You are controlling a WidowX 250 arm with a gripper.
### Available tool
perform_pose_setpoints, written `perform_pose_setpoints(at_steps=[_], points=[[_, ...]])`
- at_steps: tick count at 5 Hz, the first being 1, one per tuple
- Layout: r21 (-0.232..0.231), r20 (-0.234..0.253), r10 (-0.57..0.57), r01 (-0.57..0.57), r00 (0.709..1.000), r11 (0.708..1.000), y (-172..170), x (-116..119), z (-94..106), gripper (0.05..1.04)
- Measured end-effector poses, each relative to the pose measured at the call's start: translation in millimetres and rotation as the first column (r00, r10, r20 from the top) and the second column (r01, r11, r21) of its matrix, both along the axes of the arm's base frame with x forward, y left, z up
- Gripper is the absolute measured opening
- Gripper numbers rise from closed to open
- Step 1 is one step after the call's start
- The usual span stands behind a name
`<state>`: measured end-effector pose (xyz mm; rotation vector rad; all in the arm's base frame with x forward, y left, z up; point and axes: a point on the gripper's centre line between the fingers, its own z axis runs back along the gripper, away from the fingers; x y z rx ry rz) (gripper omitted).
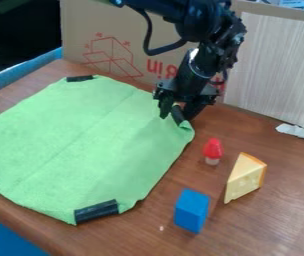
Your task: Fold the cloth from top right to bottom left
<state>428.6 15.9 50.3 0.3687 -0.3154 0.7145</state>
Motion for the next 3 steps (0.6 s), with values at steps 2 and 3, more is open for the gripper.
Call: perform_pose_setpoints(at_steps=[2, 3], points=[[-0.008, -0.016, 0.0, 0.0, 1.0, 1.0, 6.0, -9.2, -6.1, 0.157], [-0.023, -0.017, -0.002, 0.002, 1.0, 1.0, 10.5, -14.2, -4.3, 0.069]])
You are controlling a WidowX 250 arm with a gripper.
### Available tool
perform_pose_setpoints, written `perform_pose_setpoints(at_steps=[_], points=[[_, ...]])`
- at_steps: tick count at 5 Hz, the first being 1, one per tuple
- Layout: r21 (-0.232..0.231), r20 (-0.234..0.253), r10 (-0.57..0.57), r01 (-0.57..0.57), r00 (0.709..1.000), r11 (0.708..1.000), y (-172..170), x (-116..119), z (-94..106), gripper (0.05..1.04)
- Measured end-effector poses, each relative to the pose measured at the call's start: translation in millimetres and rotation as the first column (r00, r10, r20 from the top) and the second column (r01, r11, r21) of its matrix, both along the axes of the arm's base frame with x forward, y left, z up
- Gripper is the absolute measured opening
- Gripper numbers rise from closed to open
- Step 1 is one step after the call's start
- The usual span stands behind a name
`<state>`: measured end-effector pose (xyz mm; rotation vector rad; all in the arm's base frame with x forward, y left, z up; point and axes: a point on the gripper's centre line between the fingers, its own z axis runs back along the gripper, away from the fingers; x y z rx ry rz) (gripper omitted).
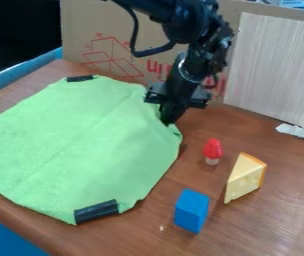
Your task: Fold the cloth from top right to bottom left
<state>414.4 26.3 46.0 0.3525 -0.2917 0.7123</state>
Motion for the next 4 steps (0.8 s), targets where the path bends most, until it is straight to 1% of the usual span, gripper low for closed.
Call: perform_pose_setpoints(at_steps=[1, 2, 3, 4], points=[[-0.049, 0.017, 0.016, -0.015, 1.0, 0.999, 5.9, -5.8, 15.1, 0.06], [-0.122, 0.085, 0.035, -0.024, 0.996, 0.992, 15.6, -9.8, 47.7, 0.06], [-0.182, 0.129, 0.059, -0.035, 0.99, 0.983, 33.3, -20.8, 70.6, 0.06], [-0.196, 0.128, 0.073, -0.047, 0.989, 0.979, 55.2, -38.7, 69.6, 0.06]])
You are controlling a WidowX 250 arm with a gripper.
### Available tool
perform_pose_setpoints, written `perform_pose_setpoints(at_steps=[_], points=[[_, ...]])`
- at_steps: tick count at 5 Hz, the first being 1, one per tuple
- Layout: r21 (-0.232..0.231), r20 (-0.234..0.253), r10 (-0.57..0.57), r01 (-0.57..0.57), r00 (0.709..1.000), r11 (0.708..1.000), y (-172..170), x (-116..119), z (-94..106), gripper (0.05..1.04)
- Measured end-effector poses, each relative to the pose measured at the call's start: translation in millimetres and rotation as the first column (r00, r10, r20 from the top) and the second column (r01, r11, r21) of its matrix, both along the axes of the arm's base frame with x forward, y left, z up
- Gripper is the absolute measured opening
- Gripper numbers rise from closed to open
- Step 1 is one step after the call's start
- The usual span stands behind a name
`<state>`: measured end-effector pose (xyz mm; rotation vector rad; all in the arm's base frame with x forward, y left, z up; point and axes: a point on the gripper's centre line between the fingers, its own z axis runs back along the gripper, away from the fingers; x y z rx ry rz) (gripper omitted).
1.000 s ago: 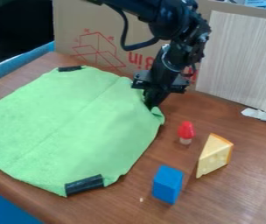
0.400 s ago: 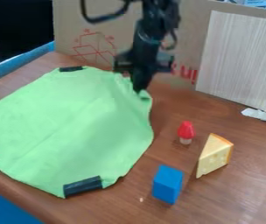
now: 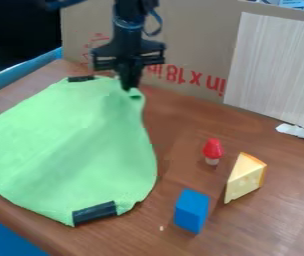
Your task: Fold the cloth from top right to bottom left
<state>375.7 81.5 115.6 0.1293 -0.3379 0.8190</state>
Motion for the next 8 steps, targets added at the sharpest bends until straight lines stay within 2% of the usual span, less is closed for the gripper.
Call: perform_pose_setpoints(at_steps=[2, 3, 5, 6, 8], points=[[0.035, -0.029, 0.01, -0.009, 1.0, 0.999, 50.0, -37.5, -24.5, 0.059], [0.036, -0.029, -0.004, 0.005, 1.0, 0.999, 72.0, -54.5, -24.6, 0.059], [0.046, 0.016, -0.004, 0.003, 1.0, 0.999, 110.2, -86.9, -8.9, 0.059], [0.042, 0.016, -0.009, 0.008, 1.0, 0.999, 124.0, -102.9, -1.2, 0.059], [0.087, -0.038, -0.006, 0.01, 0.999, 0.996, 146.6, -125.5, -0.2, 0.059]])
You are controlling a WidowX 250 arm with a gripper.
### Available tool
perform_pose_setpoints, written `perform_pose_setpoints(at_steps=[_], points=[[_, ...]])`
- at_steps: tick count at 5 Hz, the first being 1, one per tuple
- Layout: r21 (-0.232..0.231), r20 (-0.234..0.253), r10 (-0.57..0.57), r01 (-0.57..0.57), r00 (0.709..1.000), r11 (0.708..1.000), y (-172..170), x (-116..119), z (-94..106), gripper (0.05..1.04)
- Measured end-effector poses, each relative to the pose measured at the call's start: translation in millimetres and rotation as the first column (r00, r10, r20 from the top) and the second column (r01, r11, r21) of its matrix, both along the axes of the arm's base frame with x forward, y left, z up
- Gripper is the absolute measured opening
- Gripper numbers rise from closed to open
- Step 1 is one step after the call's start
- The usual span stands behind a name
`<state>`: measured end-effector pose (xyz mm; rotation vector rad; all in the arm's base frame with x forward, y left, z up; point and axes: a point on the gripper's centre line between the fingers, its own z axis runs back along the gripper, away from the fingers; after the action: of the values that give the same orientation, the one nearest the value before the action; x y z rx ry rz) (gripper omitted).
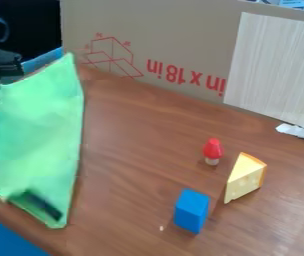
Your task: Fold the cloth from top right to bottom left
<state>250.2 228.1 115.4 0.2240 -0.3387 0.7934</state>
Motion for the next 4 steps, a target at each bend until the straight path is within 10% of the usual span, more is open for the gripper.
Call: perform_pose_setpoints(at_steps=[2, 4], points=[[0.025, -0.036, -0.001, 0.002, 0.999, 1.0, 7.9, -8.6, 0.5, 0.102], [0.02, -0.07, 0.011, -0.009, 0.997, 1.0, 8.9, -19.3, 4.5, 0.545]])
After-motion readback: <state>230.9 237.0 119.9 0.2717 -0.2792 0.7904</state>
